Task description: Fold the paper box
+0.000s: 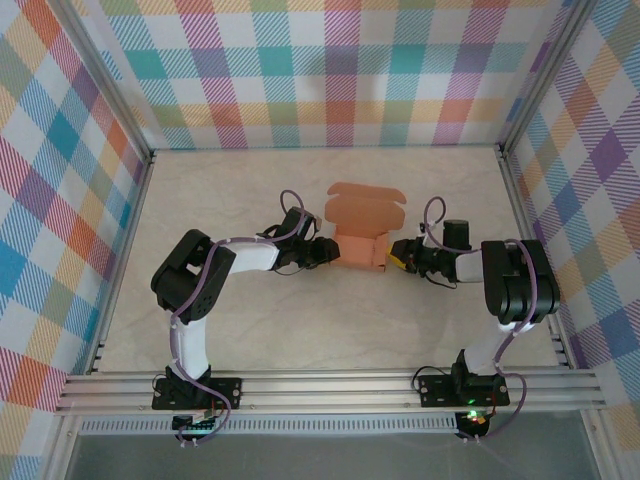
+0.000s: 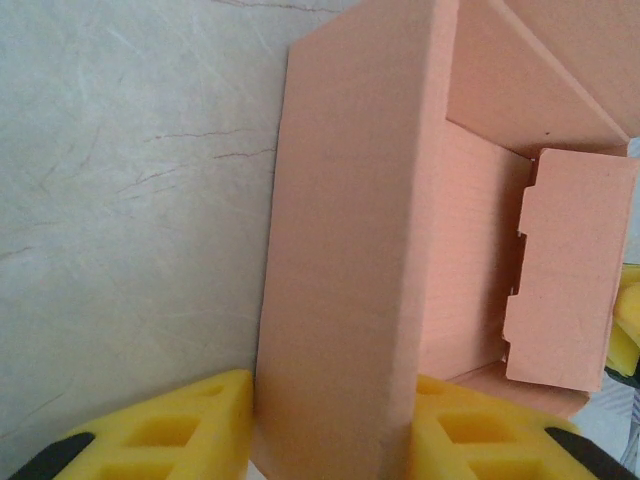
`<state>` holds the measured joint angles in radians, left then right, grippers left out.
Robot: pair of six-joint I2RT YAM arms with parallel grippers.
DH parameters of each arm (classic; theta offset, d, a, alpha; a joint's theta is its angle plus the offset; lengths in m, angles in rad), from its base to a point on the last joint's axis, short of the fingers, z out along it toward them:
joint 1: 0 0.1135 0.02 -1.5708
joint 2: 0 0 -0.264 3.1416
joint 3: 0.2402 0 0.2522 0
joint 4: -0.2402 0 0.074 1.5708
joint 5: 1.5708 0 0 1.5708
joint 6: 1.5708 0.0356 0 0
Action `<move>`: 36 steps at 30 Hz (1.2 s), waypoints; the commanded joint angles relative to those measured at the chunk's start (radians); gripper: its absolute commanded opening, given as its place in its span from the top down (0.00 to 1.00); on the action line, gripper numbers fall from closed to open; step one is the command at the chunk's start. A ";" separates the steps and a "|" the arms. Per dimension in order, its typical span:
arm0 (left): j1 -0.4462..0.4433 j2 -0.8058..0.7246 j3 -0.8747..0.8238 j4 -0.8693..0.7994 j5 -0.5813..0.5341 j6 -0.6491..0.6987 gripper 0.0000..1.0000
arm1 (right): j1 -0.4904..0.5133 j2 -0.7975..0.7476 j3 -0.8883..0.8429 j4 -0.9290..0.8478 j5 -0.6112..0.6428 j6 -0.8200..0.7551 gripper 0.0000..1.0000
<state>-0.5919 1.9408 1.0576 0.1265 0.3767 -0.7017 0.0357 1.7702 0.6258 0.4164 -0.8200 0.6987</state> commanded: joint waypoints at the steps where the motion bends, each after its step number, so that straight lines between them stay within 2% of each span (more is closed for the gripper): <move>1: -0.002 0.043 0.013 -0.018 0.024 0.008 0.62 | 0.020 -0.005 0.025 -0.176 0.101 -0.088 0.73; 6: -0.002 0.043 0.015 -0.019 0.027 0.009 0.62 | 0.039 -0.014 0.046 -0.241 0.155 -0.110 0.74; 18: -0.002 0.047 0.022 -0.024 0.033 0.012 0.62 | 0.126 -0.070 0.132 -0.498 0.406 -0.218 0.77; 36: -0.002 0.050 0.015 -0.020 0.033 0.009 0.62 | 0.263 -0.092 0.225 -0.667 0.694 -0.285 0.81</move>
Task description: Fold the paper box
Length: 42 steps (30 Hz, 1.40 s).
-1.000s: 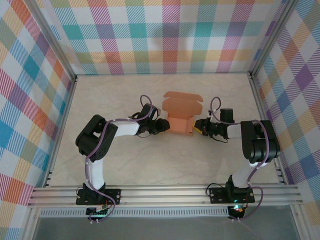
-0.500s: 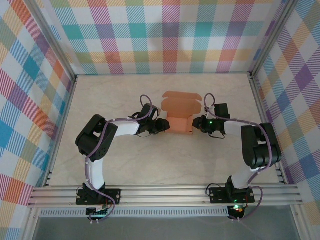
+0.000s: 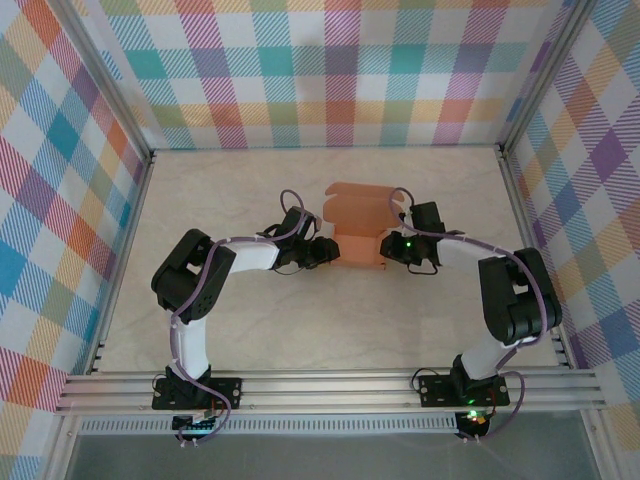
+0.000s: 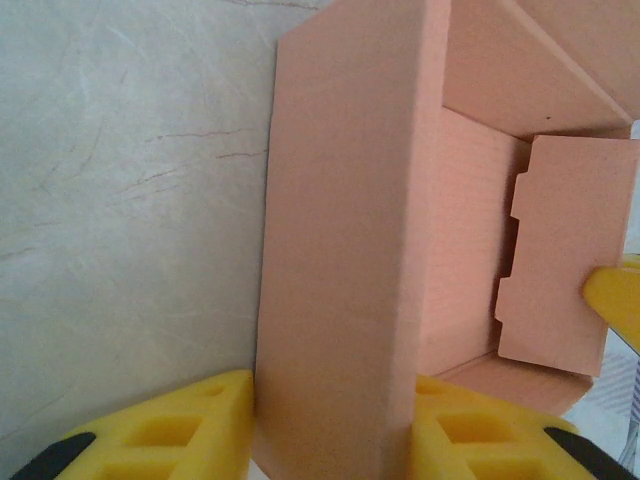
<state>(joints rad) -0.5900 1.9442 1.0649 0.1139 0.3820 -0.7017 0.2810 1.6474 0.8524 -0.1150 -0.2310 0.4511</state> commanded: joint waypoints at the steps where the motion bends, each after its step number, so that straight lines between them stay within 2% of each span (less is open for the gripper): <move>1: -0.004 0.047 0.007 -0.007 0.028 0.011 0.62 | 0.022 0.030 0.003 -0.142 0.112 -0.040 0.83; 6: -0.004 0.051 0.007 -0.005 0.030 0.010 0.62 | 0.042 0.041 0.030 -0.181 0.162 -0.047 0.87; 14: -0.004 0.058 0.008 0.001 0.037 0.008 0.62 | 0.118 0.084 0.113 -0.298 0.281 -0.040 0.83; 20: -0.003 0.061 0.006 0.008 0.041 0.006 0.62 | 0.186 0.135 0.220 -0.438 0.421 -0.008 0.83; 28: -0.004 0.059 -0.002 0.020 0.047 0.004 0.63 | 0.253 0.237 0.330 -0.559 0.565 0.011 0.95; 30: -0.004 0.059 -0.005 0.021 0.047 0.005 0.63 | 0.263 0.257 0.348 -0.576 0.586 0.015 0.99; 35: -0.004 0.060 -0.005 0.023 0.047 0.004 0.63 | 0.271 0.286 0.377 -0.599 0.611 0.031 1.00; 37: -0.004 0.060 -0.006 0.023 0.047 0.004 0.63 | 0.271 0.297 0.385 -0.597 0.613 0.032 0.88; 39: -0.004 0.059 -0.007 0.023 0.048 0.001 0.63 | 0.270 0.306 0.391 -0.593 0.608 0.030 0.86; 42: -0.004 0.058 -0.009 0.023 0.046 0.002 0.63 | 0.270 0.318 0.393 -0.589 0.604 0.028 0.93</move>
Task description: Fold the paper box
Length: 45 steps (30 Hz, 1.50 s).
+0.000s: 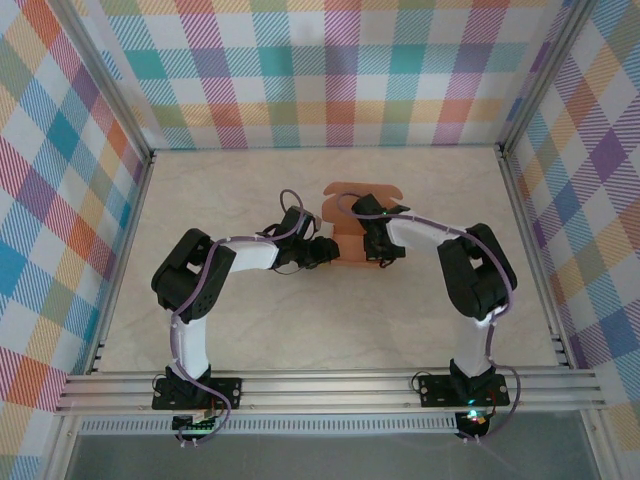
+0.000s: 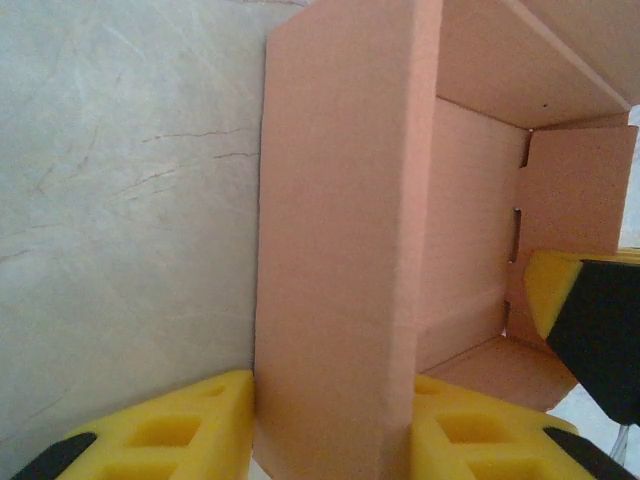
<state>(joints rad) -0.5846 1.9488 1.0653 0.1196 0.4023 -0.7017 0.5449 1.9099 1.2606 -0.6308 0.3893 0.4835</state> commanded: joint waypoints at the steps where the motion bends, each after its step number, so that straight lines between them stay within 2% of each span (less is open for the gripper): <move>1: -0.009 0.053 -0.009 0.018 0.026 0.001 0.63 | 0.006 0.058 -0.017 -0.072 -0.017 -0.004 1.00; 9: -0.009 0.046 -0.011 0.015 0.022 0.002 0.63 | 0.009 0.051 -0.015 -0.086 0.016 -0.002 1.00; 10: -0.009 0.043 -0.011 0.015 0.022 0.001 0.63 | 0.009 0.044 -0.019 -0.079 0.016 -0.003 0.87; 11: -0.009 0.037 -0.014 0.014 0.018 0.001 0.63 | 0.009 0.032 -0.023 -0.068 0.012 -0.003 0.80; 14: -0.009 0.016 -0.020 0.010 0.010 0.004 0.62 | 0.008 -0.001 -0.036 -0.035 -0.010 -0.005 0.68; 21: -0.009 -0.020 -0.021 -0.018 -0.011 0.017 0.60 | 0.006 -0.068 -0.042 -0.006 -0.017 -0.011 0.60; 27: -0.009 -0.055 -0.027 -0.033 -0.031 0.033 0.54 | -0.019 -0.125 -0.069 0.034 -0.070 -0.023 0.52; 30: -0.009 -0.059 -0.024 -0.041 -0.034 0.037 0.52 | -0.031 -0.132 -0.077 0.047 -0.076 -0.023 0.52; 37: -0.009 -0.046 -0.025 -0.035 -0.031 0.035 0.52 | -0.062 -0.111 -0.093 0.115 -0.135 -0.034 0.60; 43: -0.009 -0.038 -0.024 -0.029 -0.026 0.033 0.53 | -0.074 -0.013 -0.060 0.118 -0.115 -0.051 0.66; 45: -0.009 -0.035 -0.023 -0.029 -0.026 0.033 0.53 | -0.074 0.015 -0.046 0.111 -0.108 -0.051 0.78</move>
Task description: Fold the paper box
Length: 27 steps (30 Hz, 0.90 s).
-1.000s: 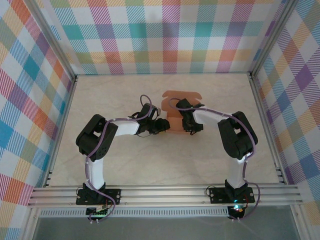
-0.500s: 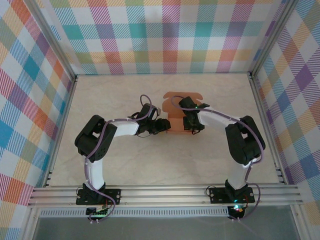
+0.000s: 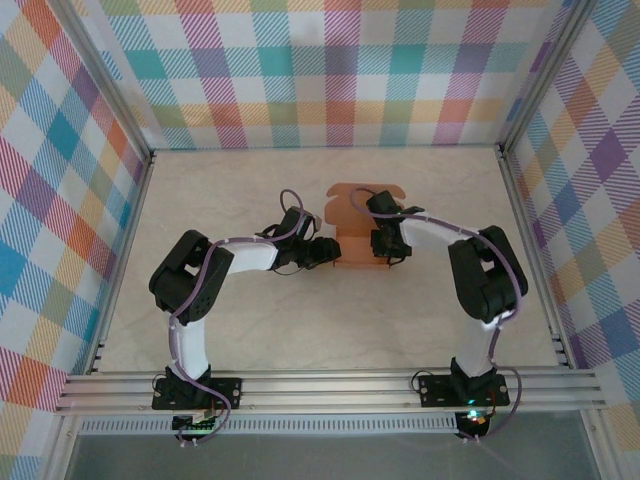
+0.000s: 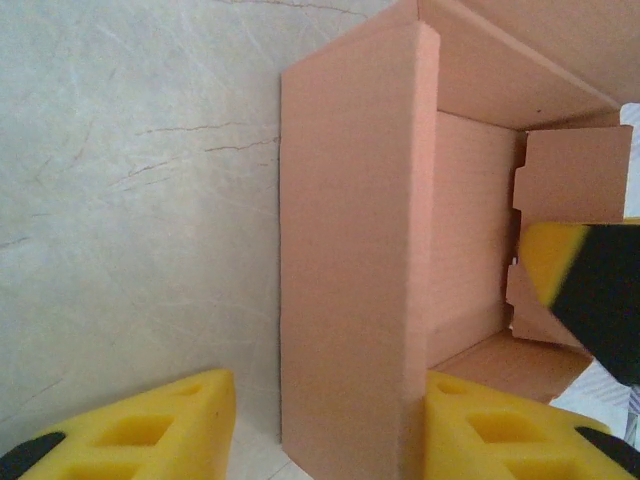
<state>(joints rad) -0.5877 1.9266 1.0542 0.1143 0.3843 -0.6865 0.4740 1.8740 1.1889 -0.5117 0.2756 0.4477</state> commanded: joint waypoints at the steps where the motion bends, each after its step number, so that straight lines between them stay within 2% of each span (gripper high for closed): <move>1: -0.006 -0.013 -0.012 -0.023 -0.009 0.018 0.53 | -0.001 0.058 0.026 -0.010 0.012 -0.014 0.85; 3: -0.006 -0.014 -0.016 -0.022 -0.008 0.016 0.53 | 0.009 0.063 0.026 -0.027 0.051 -0.011 1.00; 9: -0.006 -0.018 -0.015 -0.018 -0.005 0.014 0.53 | 0.060 0.106 0.056 -0.122 0.233 -0.042 1.00; 16: -0.006 -0.022 -0.022 -0.011 -0.007 0.011 0.53 | 0.110 0.251 0.143 -0.283 0.370 -0.006 1.00; 19: -0.006 -0.024 -0.026 -0.009 -0.005 0.009 0.53 | 0.127 0.301 0.197 -0.329 0.388 0.010 1.00; 23: -0.006 -0.033 -0.032 -0.017 -0.013 0.015 0.53 | 0.126 0.244 0.175 -0.270 0.328 0.008 1.00; 25: -0.006 -0.035 -0.034 -0.018 -0.014 0.019 0.53 | 0.123 0.176 0.153 -0.219 0.279 -0.004 0.83; 27: -0.006 -0.032 -0.033 -0.016 -0.012 0.017 0.53 | 0.115 0.111 0.143 -0.184 0.228 -0.012 0.71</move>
<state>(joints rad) -0.5877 1.9221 1.0431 0.1280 0.3813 -0.6865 0.5980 2.0323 1.3708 -0.7006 0.6079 0.4480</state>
